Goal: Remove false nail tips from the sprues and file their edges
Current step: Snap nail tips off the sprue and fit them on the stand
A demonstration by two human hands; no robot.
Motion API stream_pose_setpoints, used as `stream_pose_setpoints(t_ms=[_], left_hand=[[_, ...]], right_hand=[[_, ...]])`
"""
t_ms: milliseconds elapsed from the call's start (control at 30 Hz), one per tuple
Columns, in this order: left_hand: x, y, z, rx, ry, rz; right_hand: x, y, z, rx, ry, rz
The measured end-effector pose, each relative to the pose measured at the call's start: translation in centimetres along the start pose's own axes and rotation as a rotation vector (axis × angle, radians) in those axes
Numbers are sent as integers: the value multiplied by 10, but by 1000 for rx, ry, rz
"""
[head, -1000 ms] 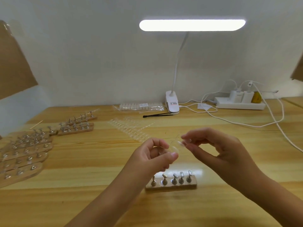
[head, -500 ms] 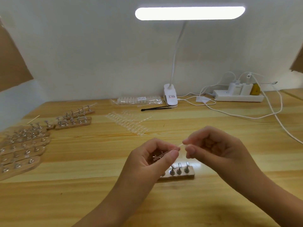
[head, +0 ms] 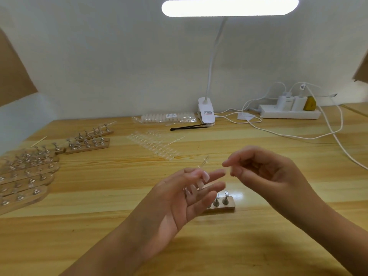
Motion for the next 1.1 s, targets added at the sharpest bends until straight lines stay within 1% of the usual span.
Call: stream_pose_setpoints(t_ms=[167,267,500,633,733,833,1100], left_hand=[[7,2,3,-12,-46,89],[6,1,6,-11,-51,77],[3,-2,7,8,-67,30],[1,-4,8,-11,29,80],[0,-3,8,-18,82,106],[-1,-3,9,5,61,96],[-1,-2,9,1,25,111]], right_hand=[[5,0,-6,-77,227,67],[7,1,-8,-149,348,72],[7,2,-10,-163,510,104],[5,3,-10,-164,603,64],[4,2,-9,-193,621,29],[3,3,-9,-203,616,13],[7,3,-10,-155,553,44]])
Point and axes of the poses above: each hand's wrist, its own y-axis away from the middle knuckle, its own x-axis out of the palm, z = x × y, the point moved 3 cm from there along -y, towards the middle knuckle, and after that the axes turned 2 degrees about -x, right-handed, at the moved point
